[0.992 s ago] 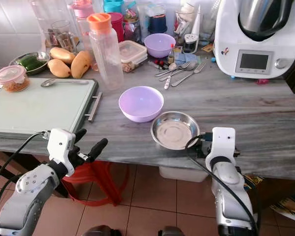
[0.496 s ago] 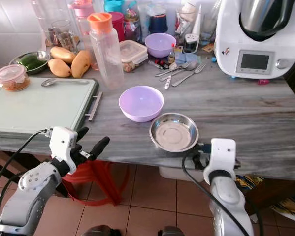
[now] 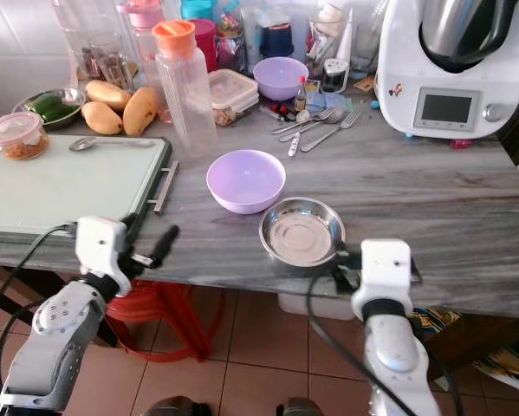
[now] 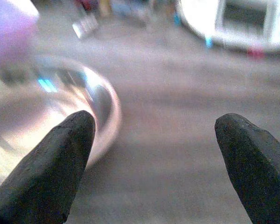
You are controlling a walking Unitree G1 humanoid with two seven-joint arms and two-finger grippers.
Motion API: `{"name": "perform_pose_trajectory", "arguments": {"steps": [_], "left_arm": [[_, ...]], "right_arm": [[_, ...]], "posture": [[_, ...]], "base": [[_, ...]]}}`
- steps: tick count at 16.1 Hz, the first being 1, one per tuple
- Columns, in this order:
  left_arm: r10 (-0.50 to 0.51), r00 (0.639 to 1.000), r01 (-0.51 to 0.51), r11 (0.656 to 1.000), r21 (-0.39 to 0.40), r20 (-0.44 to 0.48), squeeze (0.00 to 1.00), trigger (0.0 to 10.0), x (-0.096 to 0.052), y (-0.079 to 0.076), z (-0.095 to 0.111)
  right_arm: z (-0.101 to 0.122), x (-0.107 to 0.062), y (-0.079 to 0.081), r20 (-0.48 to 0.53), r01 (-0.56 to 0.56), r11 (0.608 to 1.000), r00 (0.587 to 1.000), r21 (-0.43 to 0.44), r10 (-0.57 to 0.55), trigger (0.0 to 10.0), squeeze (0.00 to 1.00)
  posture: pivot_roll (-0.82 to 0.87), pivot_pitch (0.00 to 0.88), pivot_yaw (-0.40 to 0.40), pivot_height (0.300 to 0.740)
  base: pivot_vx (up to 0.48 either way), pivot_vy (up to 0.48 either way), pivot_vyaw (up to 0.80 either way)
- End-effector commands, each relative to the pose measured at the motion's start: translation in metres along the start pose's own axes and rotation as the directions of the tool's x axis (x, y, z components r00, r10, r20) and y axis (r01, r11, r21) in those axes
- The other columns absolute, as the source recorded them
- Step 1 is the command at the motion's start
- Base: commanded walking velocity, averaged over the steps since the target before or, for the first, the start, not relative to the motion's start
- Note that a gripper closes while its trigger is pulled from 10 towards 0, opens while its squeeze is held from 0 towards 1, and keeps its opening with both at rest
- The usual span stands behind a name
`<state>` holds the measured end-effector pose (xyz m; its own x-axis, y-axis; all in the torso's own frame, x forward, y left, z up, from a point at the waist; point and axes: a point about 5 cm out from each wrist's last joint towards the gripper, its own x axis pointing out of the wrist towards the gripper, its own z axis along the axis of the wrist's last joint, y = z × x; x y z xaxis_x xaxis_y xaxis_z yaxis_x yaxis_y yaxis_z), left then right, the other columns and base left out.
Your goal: Setting the table
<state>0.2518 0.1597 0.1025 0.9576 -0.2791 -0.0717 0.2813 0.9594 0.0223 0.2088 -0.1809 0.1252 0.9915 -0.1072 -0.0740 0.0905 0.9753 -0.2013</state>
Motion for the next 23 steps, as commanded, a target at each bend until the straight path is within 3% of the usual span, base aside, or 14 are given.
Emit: {"name": "perform_pose_trajectory", "arguments": {"steps": [1, 5, 20, 23], "left_arm": [[0.076, 0.996, -0.078, 0.996, 0.037, 0.035, 0.00, 10.0, 0.002, 0.007, 0.008], [0.190, 0.980, -0.192, 0.981, 0.022, 0.065, 0.00, 10.0, 0.012, 0.009, 0.011], [0.189, 0.981, -0.190, 0.981, 0.028, 0.045, 0.00, 10.0, 0.018, 0.003, 0.010], [0.195, 0.980, -0.196, 0.980, 0.033, 0.042, 0.00, 10.0, 0.019, 0.004, 0.010]], "right_arm": [[0.017, 0.001, 0.004, 0.103, -0.013, 1.000, 0.995, -0.020, 0.015, 10.0, 0.00], [0.029, 0.012, 0.008, 0.190, -0.020, 1.000, 0.982, -0.010, 0.021, 10.0, 0.00], [0.021, 0.022, 0.010, 0.187, -0.025, 0.999, 0.982, 0.026, 0.020, 10.0, 0.00], [0.022, 0.025, 0.010, 0.187, -0.027, 0.999, 0.982, 0.034, 0.020, 10.0, 0.00]], "posture": [[-0.05, 0.000, 0.035, 0.740], [-0.05, 0.000, 0.019, 0.740], [-0.04, 0.000, 0.027, 0.740], [-0.04, 0.000, 0.025, 0.740]], "base": [[0.000, 0.000, 0.00], [0.000, 0.000, 0.00], [0.000, 0.000, 0.00], [-0.404, 0.000, 0.00]]}}
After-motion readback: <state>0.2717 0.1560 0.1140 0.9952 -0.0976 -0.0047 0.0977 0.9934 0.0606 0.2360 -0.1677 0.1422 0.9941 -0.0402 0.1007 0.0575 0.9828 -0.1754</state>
